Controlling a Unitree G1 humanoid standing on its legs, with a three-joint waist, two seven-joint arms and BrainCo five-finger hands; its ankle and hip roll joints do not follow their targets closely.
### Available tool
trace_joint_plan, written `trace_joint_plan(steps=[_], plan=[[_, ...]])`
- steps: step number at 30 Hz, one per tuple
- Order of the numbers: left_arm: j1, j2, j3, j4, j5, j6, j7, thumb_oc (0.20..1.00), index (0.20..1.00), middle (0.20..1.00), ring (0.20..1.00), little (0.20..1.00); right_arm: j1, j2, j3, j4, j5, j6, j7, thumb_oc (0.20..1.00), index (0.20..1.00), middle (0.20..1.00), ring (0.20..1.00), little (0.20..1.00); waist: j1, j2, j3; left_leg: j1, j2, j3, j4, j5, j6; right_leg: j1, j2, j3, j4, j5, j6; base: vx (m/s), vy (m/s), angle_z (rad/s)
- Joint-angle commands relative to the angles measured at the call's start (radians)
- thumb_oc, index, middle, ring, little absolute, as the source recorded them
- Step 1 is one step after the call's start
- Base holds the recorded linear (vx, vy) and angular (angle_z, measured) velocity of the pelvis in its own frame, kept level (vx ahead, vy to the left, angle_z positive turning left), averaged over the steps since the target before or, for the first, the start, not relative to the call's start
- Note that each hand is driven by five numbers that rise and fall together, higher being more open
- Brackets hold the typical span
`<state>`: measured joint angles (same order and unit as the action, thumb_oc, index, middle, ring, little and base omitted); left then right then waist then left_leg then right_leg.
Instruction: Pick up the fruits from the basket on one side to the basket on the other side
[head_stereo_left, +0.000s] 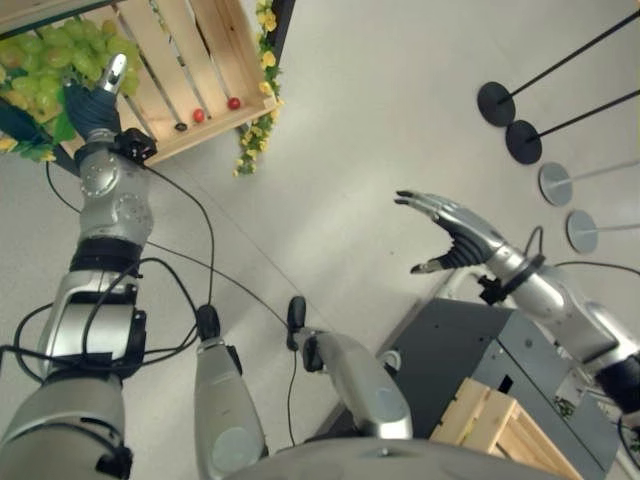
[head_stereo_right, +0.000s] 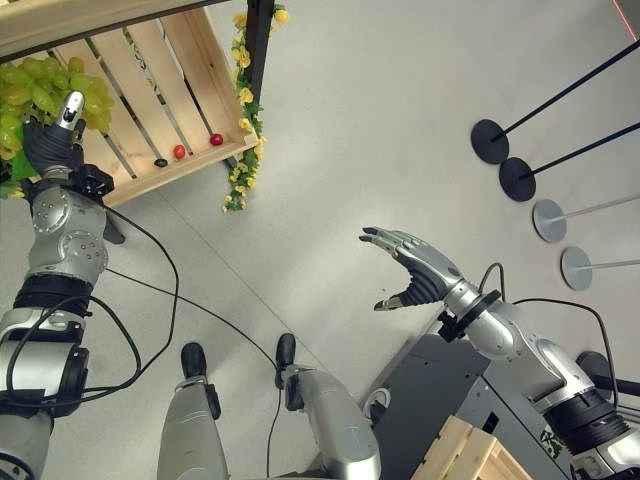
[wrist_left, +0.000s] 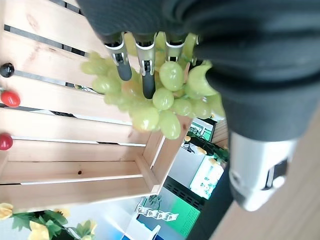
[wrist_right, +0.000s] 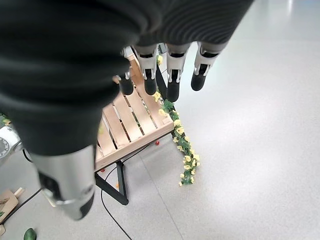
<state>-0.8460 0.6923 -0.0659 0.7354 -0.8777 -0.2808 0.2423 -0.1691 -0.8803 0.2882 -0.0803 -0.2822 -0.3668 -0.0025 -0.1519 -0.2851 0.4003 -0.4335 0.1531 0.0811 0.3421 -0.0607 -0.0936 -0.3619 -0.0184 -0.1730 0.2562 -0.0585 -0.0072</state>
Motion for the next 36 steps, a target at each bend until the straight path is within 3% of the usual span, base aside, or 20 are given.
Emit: trace_joint_plan(steps=[1,14,20,26,31,36], plan=[[-0.031,0.029,-0.009,-0.032,0.047,-0.072,-0.014,1.0,1.0,1.0,1.0,1.0,0.027,-0.021,-0.038,-0.069,0.057,-0.036,-0.007,1.0,1.0,1.0,1.0,1.0,0.008,0.007,-0.055,-0.021,-0.013,-0.001,0.066,-0.037,0.038,-0.021,-0.067,0.02,0.001,0.058,0.153,0.0,0.0,0.0],[-0.017,0.047,-0.019,-0.026,0.106,-0.053,-0.02,1.0,1.0,1.0,1.0,1.0,0.046,-0.016,-0.061,-0.07,0.065,-0.042,0.006,1.0,1.0,1.0,1.0,1.0,0.012,0.011,-0.057,-0.027,-0.017,-0.008,0.074,-0.041,0.039,-0.024,-0.068,0.018,0.007,0.054,0.15,0.0,0.0,0.0],[-0.034,0.091,-0.073,0.009,0.252,-0.009,-0.032,1.0,1.0,1.0,1.0,1.0,0.054,-0.023,-0.072,-0.081,0.076,-0.046,0.026,1.0,1.0,1.0,1.0,1.0,0.014,0.016,-0.061,-0.028,-0.018,-0.009,0.074,-0.041,0.039,-0.025,-0.068,0.017,0.01,0.054,0.149,0.0,0.0,0.0],[-0.163,0.122,-0.168,0.154,0.355,0.079,-0.079,1.0,1.0,1.0,1.0,1.0,0.06,-0.039,-0.078,-0.1,0.089,-0.04,0.053,1.0,1.0,1.0,1.0,1.0,0.006,0.026,-0.063,-0.031,-0.022,-0.011,0.069,-0.035,0.039,-0.024,-0.071,0.012,0.006,0.057,0.151,0.0,0.0,0.0],[-0.258,0.139,-0.224,0.3,0.526,0.159,-0.118,1.0,1.0,1.0,1.0,1.0,0.071,-0.041,-0.087,-0.12,0.101,-0.041,0.081,1.0,1.0,1.0,1.0,1.0,0.001,0.024,-0.067,-0.032,-0.019,-0.009,0.073,-0.037,0.04,-0.023,-0.071,0.011,0.003,0.061,0.156,0.0,0.0,0.0],[-0.29,0.131,-0.229,0.33,0.547,0.163,-0.119,1.0,1.0,1.0,1.0,1.0,0.08,-0.036,-0.088,-0.129,0.106,-0.043,0.094,1.0,1.0,1.0,1.0,1.0,0.002,0.02,-0.068,-0.035,-0.017,-0.009,0.076,-0.039,0.042,-0.027,-0.071,0.013,0.006,0.062,0.158,0.0,0.0,0.0]])
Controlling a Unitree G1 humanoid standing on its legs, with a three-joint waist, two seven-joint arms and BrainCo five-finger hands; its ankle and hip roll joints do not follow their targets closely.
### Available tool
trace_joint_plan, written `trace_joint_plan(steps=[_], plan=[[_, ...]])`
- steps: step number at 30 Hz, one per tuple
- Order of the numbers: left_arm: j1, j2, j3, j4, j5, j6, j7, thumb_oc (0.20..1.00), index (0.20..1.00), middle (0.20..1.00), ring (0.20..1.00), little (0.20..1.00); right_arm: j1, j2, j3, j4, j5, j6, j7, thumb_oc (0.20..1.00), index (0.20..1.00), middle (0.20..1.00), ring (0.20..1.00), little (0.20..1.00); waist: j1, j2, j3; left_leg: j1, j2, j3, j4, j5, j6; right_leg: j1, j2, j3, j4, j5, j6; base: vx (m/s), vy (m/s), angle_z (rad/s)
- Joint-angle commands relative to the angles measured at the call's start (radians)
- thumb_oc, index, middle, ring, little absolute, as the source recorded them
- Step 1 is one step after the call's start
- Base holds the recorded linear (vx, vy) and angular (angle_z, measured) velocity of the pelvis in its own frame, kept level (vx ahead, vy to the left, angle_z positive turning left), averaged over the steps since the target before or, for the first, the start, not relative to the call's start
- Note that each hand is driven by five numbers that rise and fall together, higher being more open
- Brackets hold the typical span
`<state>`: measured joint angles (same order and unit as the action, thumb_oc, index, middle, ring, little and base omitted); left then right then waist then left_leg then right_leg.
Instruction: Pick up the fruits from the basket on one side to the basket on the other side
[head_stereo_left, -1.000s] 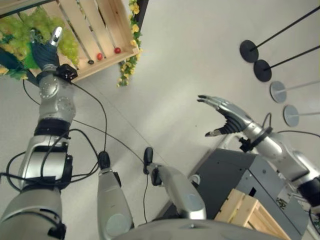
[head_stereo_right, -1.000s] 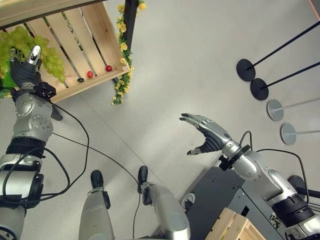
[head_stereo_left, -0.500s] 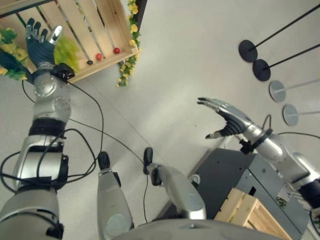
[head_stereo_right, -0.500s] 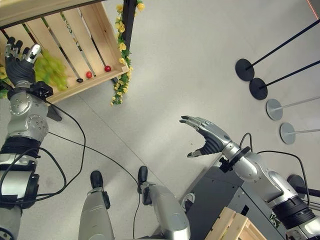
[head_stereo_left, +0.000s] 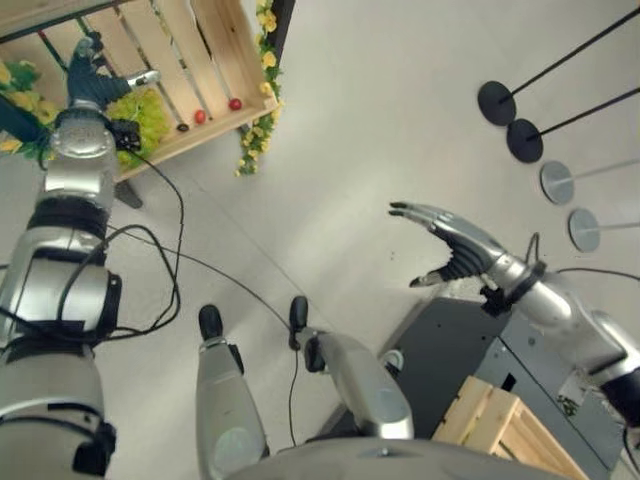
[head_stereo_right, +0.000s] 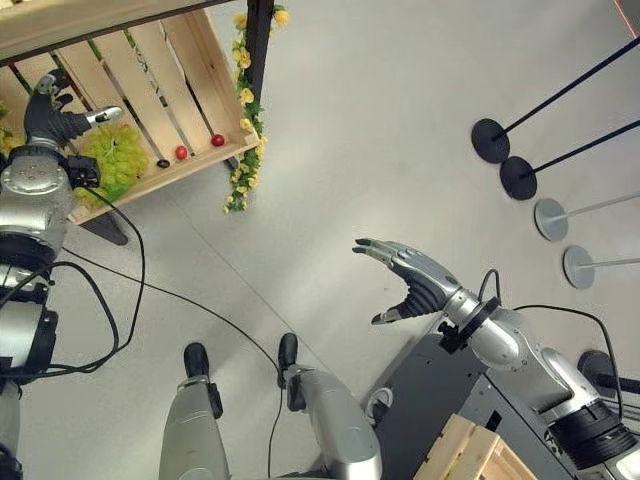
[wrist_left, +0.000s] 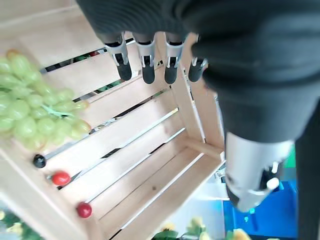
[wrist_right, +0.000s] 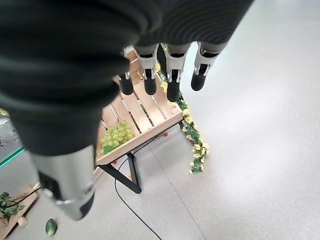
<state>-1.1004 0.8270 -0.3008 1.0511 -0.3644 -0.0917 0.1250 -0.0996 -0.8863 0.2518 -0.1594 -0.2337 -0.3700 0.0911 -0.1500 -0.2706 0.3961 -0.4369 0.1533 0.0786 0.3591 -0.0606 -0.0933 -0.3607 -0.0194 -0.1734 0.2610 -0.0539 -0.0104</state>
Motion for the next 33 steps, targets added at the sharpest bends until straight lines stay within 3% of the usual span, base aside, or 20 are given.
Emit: trace_joint_plan(steps=[1,10,17,21,22,23,25,33], plan=[[-0.036,-0.004,0.006,0.015,0.033,-0.027,-0.002,1.0,1.0,1.0,1.0,1.0,0.011,-0.03,-0.052,-0.05,0.058,-0.04,0.001,1.0,1.0,1.0,1.0,1.0,0.001,0.006,-0.063,-0.032,-0.017,-0.007,0.059,-0.039,0.041,-0.028,-0.07,0.014,0.001,0.057,0.161,0.0,0.0,0.0],[-0.006,-0.028,0.028,-0.047,-0.022,-0.068,0.02,1.0,1.0,1.0,1.0,1.0,0.014,-0.021,-0.051,-0.045,0.057,-0.04,0.007,1.0,1.0,1.0,1.0,1.0,0.008,0.006,-0.062,-0.033,-0.019,-0.008,0.062,-0.043,0.042,-0.032,-0.07,0.018,0.006,0.055,0.16,0.0,0.0,0.0],[0.105,-0.051,0.07,-0.221,-0.066,-0.107,0.047,1.0,1.0,1.0,1.0,1.0,0.032,0.015,-0.069,-0.014,0.042,-0.024,-0.009,1.0,1.0,1.0,1.0,1.0,0.022,0.025,-0.067,-0.015,-0.028,-0.012,0.058,-0.044,0.045,-0.015,-0.077,0.014,0.01,0.05,0.157,0.0,0.001,0.0],[0.366,-0.046,0.186,-0.583,-0.103,-0.18,0.084,1.0,1.0,1.0,1.0,1.0,0.066,0.049,-0.121,0.006,0.015,-0.018,-0.038,1.0,1.0,1.0,1.0,1.0,0.048,0.049,-0.071,0.011,-0.043,-0.016,0.033,-0.03,0.047,0.013,-0.094,0.004,-0.005,0.055,0.152,0.0,0.0,0.0],[0.551,-0.045,0.274,-0.768,-0.079,-0.211,0.074,1.0,1.0,1.0,1.0,1.0,0.089,0.07,-0.166,0.02,0.004,-0.013,-0.055,1.0,1.0,1.0,1.0,1.0,0.071,0.064,-0.067,0.03,-0.05,-0.019,0.024,-0.036,0.048,0.033,-0.1,0.004,-0.008,0.049,0.151,0.0,0.0,0.0],[0.561,-0.047,0.282,-0.777,-0.076,-0.207,0.076,1.0,1.0,1.0,1.0,1.0,0.089,0.068,-0.164,0.019,0.004,-0.013,-0.055,1.0,1.0,1.0,1.0,1.0,0.066,0.063,-0.071,0.029,-0.053,-0.019,0.018,-0.027,0.049,0.032,-0.102,0.003,-0.013,0.055,0.15,0.0,0.029,0.06],[0.773,-0.081,0.376,-0.929,-0.081,-0.216,0.026,1.0,1.0,1.0,1.0,1.0,0.096,0.081,-0.206,0.045,-0.016,-0.006,-0.06,1.0,1.0,1.0,1.0,1.0,0.09,0.091,-0.071,0.063,-0.064,-0.021,-0.002,-0.029,0.051,0.062,-0.113,0.002,-0.015,0.048,0.149,0.01,0.051,0.16],[0.998,-0.16,0.419,-1.117,-0.053,-0.211,-0.1,1.0,1.0,1.0,1.0,1.0,0.096,0.082,-0.248,0.078,-0.05,0.003,-0.041,1.0,1.0,1.0,1.0,1.0,0.099,0.136,-0.099,0.136,-0.104,-0.009,-0.102,0.009,0.062,0.133,-0.142,-0.002,-0.097,0.078,0.152,0.0,0.056,0.15]])
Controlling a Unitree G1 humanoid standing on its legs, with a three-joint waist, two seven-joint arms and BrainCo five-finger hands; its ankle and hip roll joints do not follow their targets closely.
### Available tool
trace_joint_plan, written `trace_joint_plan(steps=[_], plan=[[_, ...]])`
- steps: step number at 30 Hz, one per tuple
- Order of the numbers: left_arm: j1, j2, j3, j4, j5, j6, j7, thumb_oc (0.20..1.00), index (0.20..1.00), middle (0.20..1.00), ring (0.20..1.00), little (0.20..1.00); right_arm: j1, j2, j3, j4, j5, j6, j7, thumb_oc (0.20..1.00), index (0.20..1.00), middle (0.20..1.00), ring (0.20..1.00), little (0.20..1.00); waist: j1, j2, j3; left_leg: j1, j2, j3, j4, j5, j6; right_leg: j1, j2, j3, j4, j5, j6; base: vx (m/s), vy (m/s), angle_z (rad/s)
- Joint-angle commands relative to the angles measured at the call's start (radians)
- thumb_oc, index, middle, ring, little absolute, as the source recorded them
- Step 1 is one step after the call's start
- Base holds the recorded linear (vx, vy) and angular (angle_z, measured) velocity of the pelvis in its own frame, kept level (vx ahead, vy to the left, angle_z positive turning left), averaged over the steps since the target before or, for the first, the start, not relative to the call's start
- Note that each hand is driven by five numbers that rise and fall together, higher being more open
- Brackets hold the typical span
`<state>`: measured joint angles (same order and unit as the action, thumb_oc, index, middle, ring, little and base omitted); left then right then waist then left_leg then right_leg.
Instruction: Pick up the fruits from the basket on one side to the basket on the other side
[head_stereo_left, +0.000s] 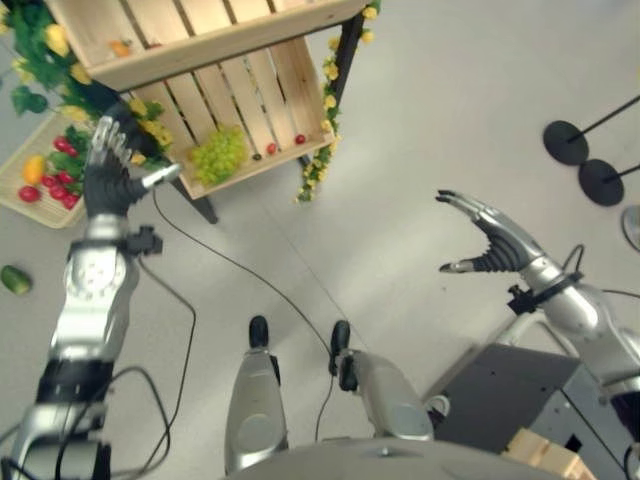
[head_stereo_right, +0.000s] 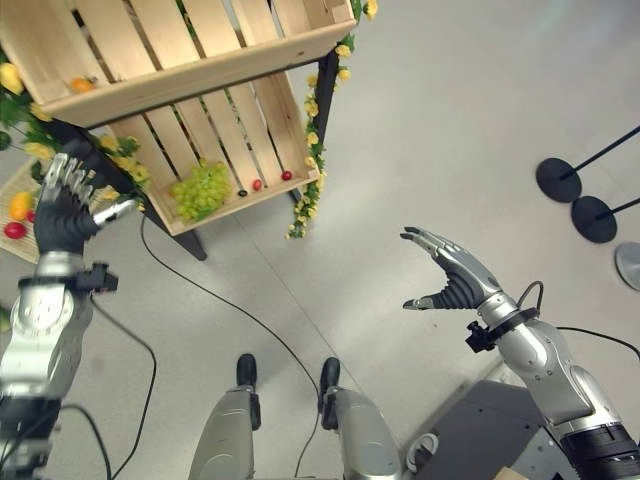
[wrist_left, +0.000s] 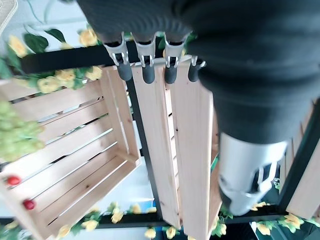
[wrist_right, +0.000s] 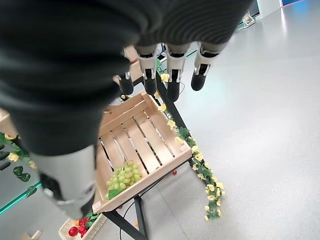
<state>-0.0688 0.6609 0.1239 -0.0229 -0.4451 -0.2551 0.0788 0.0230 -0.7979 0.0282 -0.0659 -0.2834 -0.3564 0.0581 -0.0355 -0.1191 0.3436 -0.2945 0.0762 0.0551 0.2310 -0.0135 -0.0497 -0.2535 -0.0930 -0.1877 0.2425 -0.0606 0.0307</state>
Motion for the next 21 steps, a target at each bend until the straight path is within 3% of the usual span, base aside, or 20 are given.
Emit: trace_joint_plan(steps=[1,7,21], plan=[[-0.014,-0.005,0.0,-0.069,0.038,-0.052,-0.067,1.0,1.0,1.0,1.0,1.0,-0.023,-0.007,-0.031,-0.017,-0.005,-0.011,-0.004,1.0,1.0,1.0,1.0,1.0,-0.014,-0.011,-0.051,-0.002,-0.028,0.015,0.023,-0.036,0.019,0.027,-0.072,0.011,-0.078,0.084,0.111,0.0,0.034,-0.01],[0.073,-0.042,-0.002,-0.131,-0.018,-0.033,-0.159,1.0,1.0,1.0,1.0,1.0,-0.016,0.007,-0.062,-0.01,-0.007,-0.016,0.033,1.0,1.0,1.0,1.0,1.0,-0.014,0.003,-0.081,0.033,-0.028,0.021,0.017,-0.04,0.026,0.043,-0.076,0.021,-0.058,0.074,0.111,0.02,0.013,-0.06],[0.148,-0.068,0.01,-0.259,-0.016,-0.02,-0.229,1.0,1.0,1.0,1.0,1.0,0.045,0.089,-0.167,0.031,0.092,-0.003,0.059,1.0,1.0,1.0,1.0,1.0,-0.029,0.005,-0.134,0.095,-0.02,0.023,0.048,-0.076,0.026,0.1,-0.072,0.028,-0.014,0.03,0.113,0.02,0.003,0.0]])
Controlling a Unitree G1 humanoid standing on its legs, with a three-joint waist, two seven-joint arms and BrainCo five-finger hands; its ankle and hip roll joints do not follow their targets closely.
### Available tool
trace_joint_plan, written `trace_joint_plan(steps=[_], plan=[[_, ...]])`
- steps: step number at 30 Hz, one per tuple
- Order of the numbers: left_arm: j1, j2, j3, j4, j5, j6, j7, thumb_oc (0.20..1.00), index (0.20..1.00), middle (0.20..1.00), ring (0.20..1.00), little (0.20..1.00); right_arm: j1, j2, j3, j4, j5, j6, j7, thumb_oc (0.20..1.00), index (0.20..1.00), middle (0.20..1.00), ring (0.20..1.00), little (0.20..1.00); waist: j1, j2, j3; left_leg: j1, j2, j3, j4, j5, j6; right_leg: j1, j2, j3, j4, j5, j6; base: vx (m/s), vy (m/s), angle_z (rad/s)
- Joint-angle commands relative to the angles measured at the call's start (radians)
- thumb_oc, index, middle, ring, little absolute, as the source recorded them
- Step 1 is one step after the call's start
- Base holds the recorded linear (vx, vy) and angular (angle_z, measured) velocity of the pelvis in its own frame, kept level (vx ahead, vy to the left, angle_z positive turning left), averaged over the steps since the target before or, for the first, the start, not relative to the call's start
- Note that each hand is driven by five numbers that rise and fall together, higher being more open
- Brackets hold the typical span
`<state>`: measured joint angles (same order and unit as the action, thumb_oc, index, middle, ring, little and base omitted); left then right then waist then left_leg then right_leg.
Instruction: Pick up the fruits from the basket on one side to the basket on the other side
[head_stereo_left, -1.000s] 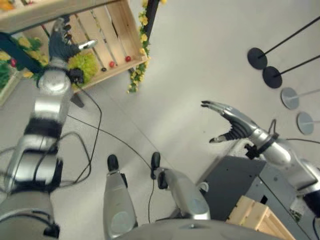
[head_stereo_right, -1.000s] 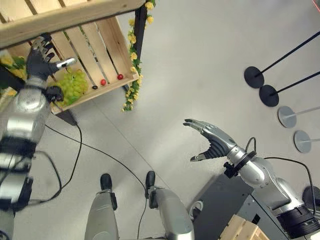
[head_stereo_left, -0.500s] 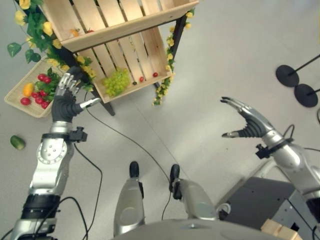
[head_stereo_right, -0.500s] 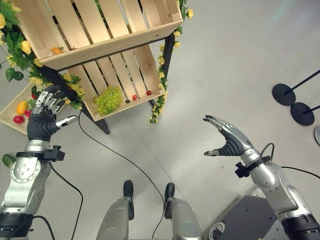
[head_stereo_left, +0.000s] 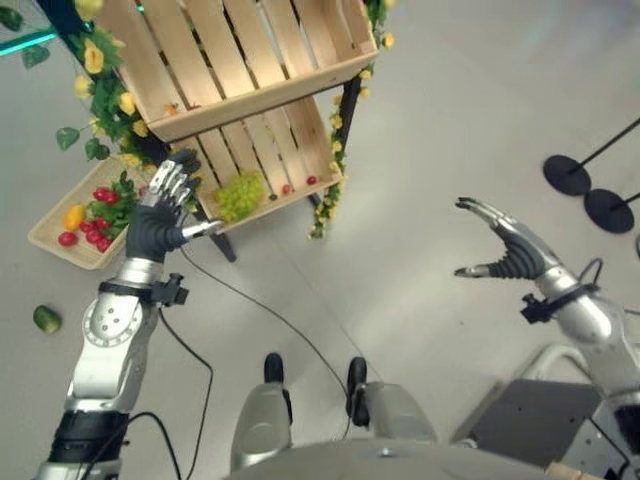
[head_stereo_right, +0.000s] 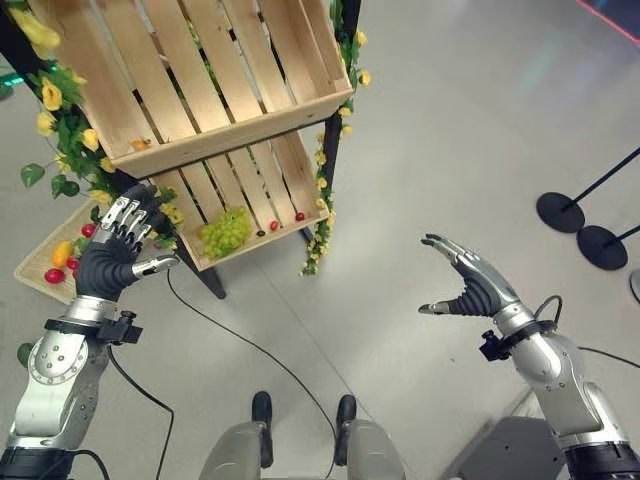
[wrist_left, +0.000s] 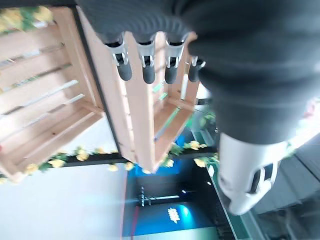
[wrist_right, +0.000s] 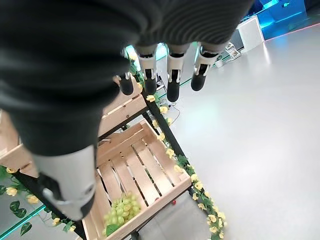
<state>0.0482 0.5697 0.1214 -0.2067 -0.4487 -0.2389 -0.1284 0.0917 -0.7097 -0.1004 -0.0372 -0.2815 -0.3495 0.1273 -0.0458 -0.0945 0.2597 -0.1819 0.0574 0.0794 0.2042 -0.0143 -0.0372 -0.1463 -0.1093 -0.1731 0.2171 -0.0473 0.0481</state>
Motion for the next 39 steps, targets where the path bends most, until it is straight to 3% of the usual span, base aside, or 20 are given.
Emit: trace_joint_plan(steps=[1,7,10,13,14,15,16,17,19,20,21,22,25,31,33,35,36,37,39], plan=[[0.036,0.025,0.011,-0.082,-0.008,-0.039,-0.028,1.0,1.0,1.0,1.0,1.0,-0.014,0.007,-0.053,0.012,0.105,-0.011,-0.011,1.0,1.0,1.0,1.0,1.0,-0.024,-0.021,-0.052,-0.014,-0.002,-0.001,0.086,-0.082,0.013,-0.004,-0.056,0.016,0.017,0.014,0.095,0.04,0.044,0.02],[0.032,0.038,-0.021,-0.113,0.043,-0.038,-0.052,1.0,1.0,1.0,1.0,1.0,0.041,0.051,-0.132,0.054,0.17,-0.006,-0.023,1.0,1.0,1.0,1.0,1.0,-0.062,-0.023,-0.064,0.036,-0.002,0.042,0.116,-0.129,0.027,0.025,-0.059,0.065,0.023,0.018,0.108,0.01,0.111,-0.19],[0.005,0.036,-0.041,-0.108,0.073,-0.046,-0.049,1.0,1.0,1.0,1.0,1.0,0.066,0.071,-0.162,0.056,0.185,-0.005,-0.03,1.0,1.0,1.0,1.0,1.0,-0.088,-0.022,-0.067,0.053,-0.01,0.082,0.109,-0.145,0.045,0.009,-0.06,0.119,0.024,0.04,0.127,-0.08,0.148,-0.46],[-0.031,0.029,-0.052,-0.091,0.114,-0.065,-0.027,1.0,1.0,1.0,1.0,1.0,0.069,0.089,-0.177,0.061,0.177,-0.005,-0.041,1.0,1.0,1.0,1.0,1.0,-0.113,-0.023,-0.06,0.065,-0.002,0.147,0.066,-0.121,0.055,-0.044,-0.064,0.152,0.035,0.101,0.155,-0.17,0.148,-0.69],[-0.04,0.027,-0.056,-0.082,0.122,-0.064,-0.017,1.0,1.0,1.0,1.0,1.0,0.061,0.099,-0.179,0.075,0.183,-0.002,-0.05,1.0,1.0,1.0,1.0,1.0,-0.116,-0.019,-0.055,0.072,0.01,0.172,0.057,-0.114,0.055,-0.069,-0.07,0.13,0.061,0.119,0.162,-0.15,0.153,-1.02],[-0.04,0.026,-0.051,-0.078,0.127,-0.063,-0.008,1.0,1.0,1.0,1.0,1.0,0.057,0.101,-0.178,0.077,0.182,0.002,-0.05,1.0,1.0,1.0,1.0,1.0,-0.102,-0.01,-0.049,0.077,0.023,0.193,0.059,-0.117,0.056,-0.081,-0.087,0.063,0.098,0.102,0.159,-0.13,0.188,-0.91],[-0.039,0.025,-0.042,-0.075,0.131,-0.06,-0.004,1.0,1.0,1.0,1.0,1.0,0.053,0.1,-0.18,0.079,0.176,0.007,-0.056,1.0,1.0,1.0,1.0,1.0,-0.082,-0.002,-0.05,0.081,0.031,0.224,0.057,-0.113,0.06,-0.075,-0.118,-0.039,0.143,0.083,0.146,-0.11,0.239,-1.19],[-0.038,0.016,-0.031,-0.073,0.133,-0.06,0.0,1.0,1.0,1.0,1.0,1.0,0.049,0.096,-0.179,0.086,0.168,0.013,-0.058,1.0,1.0,1.0,1.0,1.0,-0.074,0.002,-0.057,0.097,0.029,0.26,0.045,-0.105,0.074,-0.037,-0.117,-0.136,0.219,0.035,0.132,-0.11,0.185,-1.72],[-0.039,0.004,-0.019,-0.069,0.128,-0.057,0.005,1.0,1.0,1.0,1.0,1.0,0.041,0.085,-0.182,0.079,0.152,0.014,-0.06,1.0,1.0,1.0,1.0,1.0,-0.052,0.004,-0.074,0.128,0.033,0.307,0.029,-0.124,0.075,0.011,-0.112,-0.21,0.283,-0.032,0.129,-0.02,0.065,-1.59],[-0.04,0.003,-0.019,-0.07,0.128,-0.057,0.006,1.0,1.0,1.0,1.0,1.0,0.04,0.084,-0.183,0.079,0.151,0.014,-0.061,1.0,1.0,1.0,1.0,1.0,-0.049,0.003,-0.066,0.126,0.038,0.332,0.028,-0.105,0.081,0.01,-0.115,-0.226,0.28,-0.02,0.115,0.03,-0.007,-0.68],[-0.04,-0.003,-0.014,-0.07,0.13,-0.057,0.009,1.0,1.0,1.0,1.0,1.0,0.026,0.085,-0.182,0.079,0.153,0.013,-0.068,1.0,1.0,1.0,1.0,1.0,-0.031,0.002,-0.083,0.134,0.037,0.343,0.027,-0.128,0.072,0.049,-0.13,-0.272,0.261,-0.049,0.116,-0.05,-0.133,-1.09],[-0.038,-0.014,-0.006,-0.066,0.131,-0.058,0.016,1.0,1.0,1.0,1.0,1.0,0.023,0.086,-0.179,0.078,0.145,0.018,-0.077,1.0,1.0,1.0,1.0,1.0,-0.029,0.003,-0.089,0.154,0.046,0.375,0.023,-0.125,0.062,0.075,-0.118,-0.276,0.163,-0.069,0.095,0.02,-0.122,-1.19],[-0.048,-0.028,-0.007,-0.053,0.144,-0.065,0.026,1.0,1.0,1.0,1.0,1.0,0.043,0.078,-0.188,0.074,0.134,0.019,-0.077,1.0,1.0,1.0,1.0,1.0,-0.045,0.017,-0.097,0.164,0.068,0.398,0.032,-0.117,0.045,0.077,-0.079,-0.205,0.112,-0.063,0.086,0.02,-0.15,-0.95],[-0.105,-0.081,-0.069,-0.029,0.167,-0.073,0.038,1.0,1.0,1.0,1.0,1.0,0.1,0.052,-0.24,0.06,0.15,0.005,-0.062,1.0,1.0,1.0,1.0,1.0,-0.121,0.041,-0.11,0.188,0.127,0.458,0.041,-0.091,0.0,0.1,-0.009,-0.129,0.016,-0.065,0.054,0.03,-0.156,-0.34],[-0.11,-0.084,-0.073,-0.022,0.162,-0.074,0.035,1.0,1.0,1.0,1.0,1.0,0.113,0.049,-0.25,0.055,0.15,0.005,-0.057,1.0,1.0,1.0,1.0,1.0,-0.126,0.042,-0.109,0.187,0.145,0.465,0.067,-0.095,-0.009,0.103,0.001,-0.114,0.011,-0.067,0.047,0.03,-0.148,-0.39],[-0.116,-0.088,-0.076,-0.014,0.165,-0.073,0.035,1.0,1.0,1.0,1.0,1.0,0.122,0.038,-0.264,0.048,0.149,-0.003,-0.056,1.0,1.0,1.0,1.0,1.0,-0.139,0.035,-0.104,0.18,0.184,0.475,0.148,-0.106,-0.026,0.111,0.019,-0.087,0.009,-0.078,0.033,0.09,-0.215,-0.53],[-0.118,-0.098,-0.085,-0.006,0.154,-0.074,0.038,1.0,1.0,1.0,1.0,1.0,0.124,0.038,-0.265,0.041,0.166,-0.012,-0.059,1.0,1.0,1.0,1.0,1.0,-0.14,0.028,-0.09,0.166,0.241,0.46,0.281,-0.075,-0.057,0.136,0.056,-0.049,0.01,-0.098,0.004,0.11,-0.244,-0.57],[-0.119,-0.098,-0.085,-0.004,0.154,-0.075,0.038,1.0,1.0,1.0,1.0,1.0,0.124,0.038,-0.265,0.04,0.167,-0.012,-0.059,1.0,1.0,1.0,1.0,1.0,-0.136,0.03,-0.086,0.164,0.252,0.459,0.294,-0.075,-0.065,0.139,0.063,-0.047,0.011,-0.1,-0.001,0.12,-0.254,-0.9],[-0.122,-0.097,-0.092,0.004,0.154,-0.074,0.05,1.0,1.0,1.0,1.0,1.0,0.118,0.029,-0.254,0.048,0.183,-0.014,-0.063,1.0,1.0,1.0,1.0,1.0,-0.118,0.017,-0.053,0.132,0.283,0.386,0.428,0.009,-0.066,0.15,0.099,0.005,0.014,-0.088,-0.044,-0.05,-0.183,-1.0]])
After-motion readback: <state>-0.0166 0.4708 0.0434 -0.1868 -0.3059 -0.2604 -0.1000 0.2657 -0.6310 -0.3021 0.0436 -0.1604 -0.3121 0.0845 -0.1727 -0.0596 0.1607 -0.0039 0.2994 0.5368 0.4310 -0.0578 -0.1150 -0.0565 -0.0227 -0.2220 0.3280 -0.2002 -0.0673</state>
